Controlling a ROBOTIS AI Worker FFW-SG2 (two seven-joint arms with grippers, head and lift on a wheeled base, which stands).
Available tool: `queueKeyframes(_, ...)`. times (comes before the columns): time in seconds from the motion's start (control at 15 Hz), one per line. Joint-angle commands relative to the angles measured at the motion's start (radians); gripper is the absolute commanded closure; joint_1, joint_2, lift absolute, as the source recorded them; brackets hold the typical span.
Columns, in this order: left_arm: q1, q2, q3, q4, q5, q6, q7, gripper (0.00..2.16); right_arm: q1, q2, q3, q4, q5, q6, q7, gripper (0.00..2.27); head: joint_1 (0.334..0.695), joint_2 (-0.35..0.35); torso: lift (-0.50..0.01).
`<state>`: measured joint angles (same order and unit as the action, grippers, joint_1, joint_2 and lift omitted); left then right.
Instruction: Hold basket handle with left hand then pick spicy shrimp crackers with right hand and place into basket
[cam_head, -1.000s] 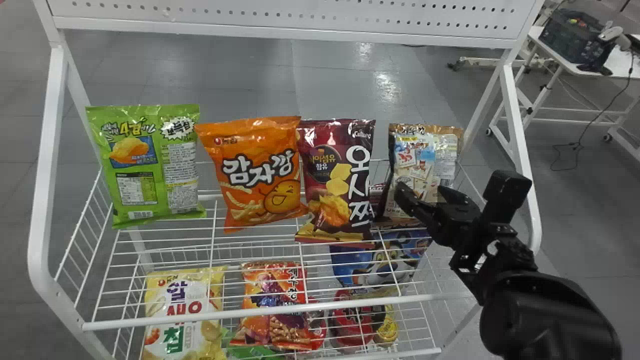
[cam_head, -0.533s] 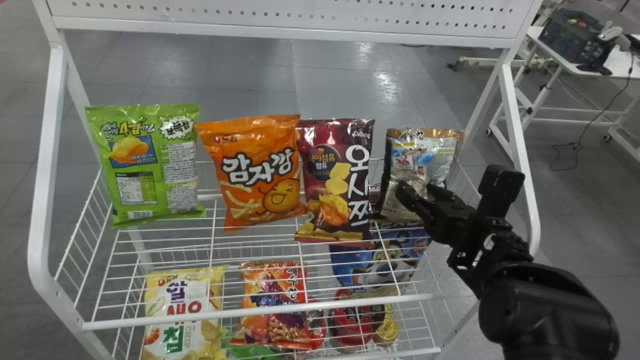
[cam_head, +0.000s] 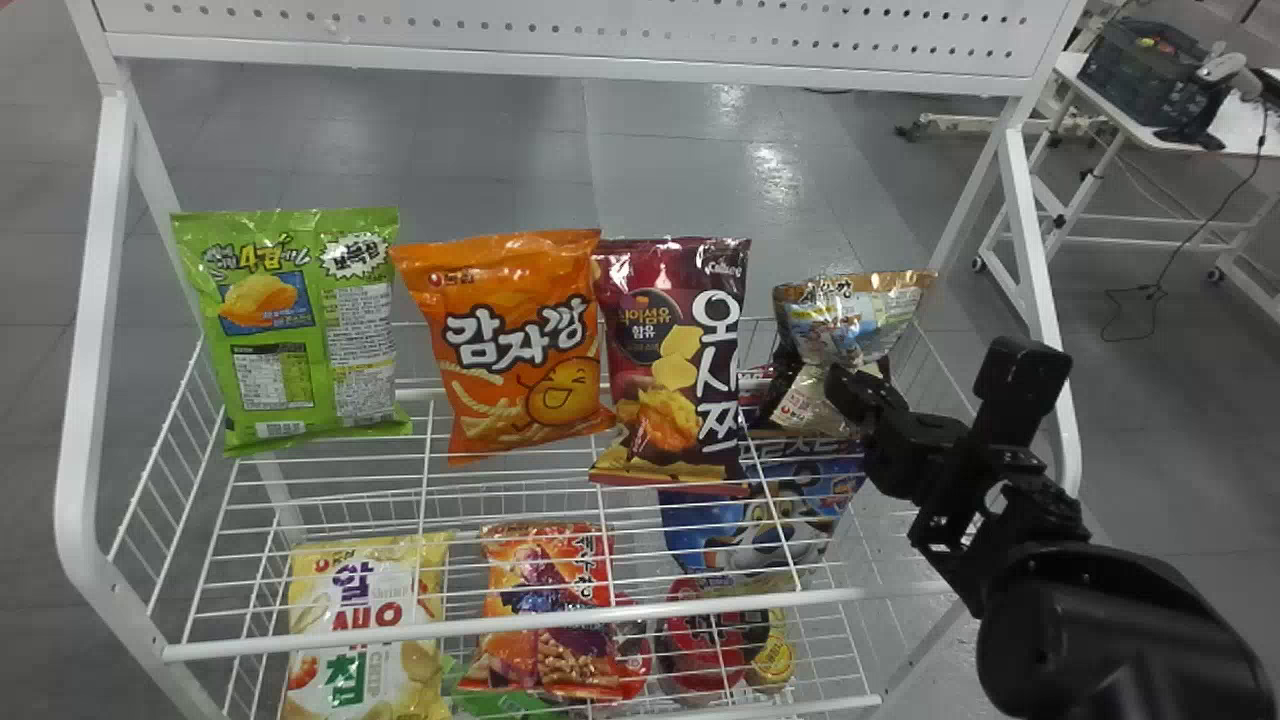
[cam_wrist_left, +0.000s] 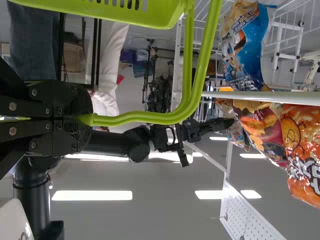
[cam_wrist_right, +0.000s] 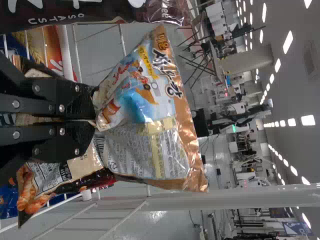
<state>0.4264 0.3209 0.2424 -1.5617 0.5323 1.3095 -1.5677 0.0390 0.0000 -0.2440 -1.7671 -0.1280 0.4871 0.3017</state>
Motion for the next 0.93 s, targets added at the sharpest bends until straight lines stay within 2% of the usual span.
queueKeyframes(0.0,0.000,0.003,0.000,-0.001,0.000,0.003,-0.013,2.15,0.048,0.001,0.008,-0.094,-0.009,0.003,0.000,2.24,0.695,-0.155,-0.010)
queueKeyframes(0.53,0.000,0.003,0.000,-0.003,0.003,0.006,-0.013,2.15,0.162,0.001,0.034,-0.443,-0.016,0.334,-0.023,2.24,0.695,-0.132,-0.010)
queueKeyframes(0.87,0.000,0.003,0.000,-0.008,0.005,0.009,-0.013,2.15,0.248,0.001,0.080,-0.630,-0.018,0.497,-0.023,2.24,0.695,-0.091,-0.010)
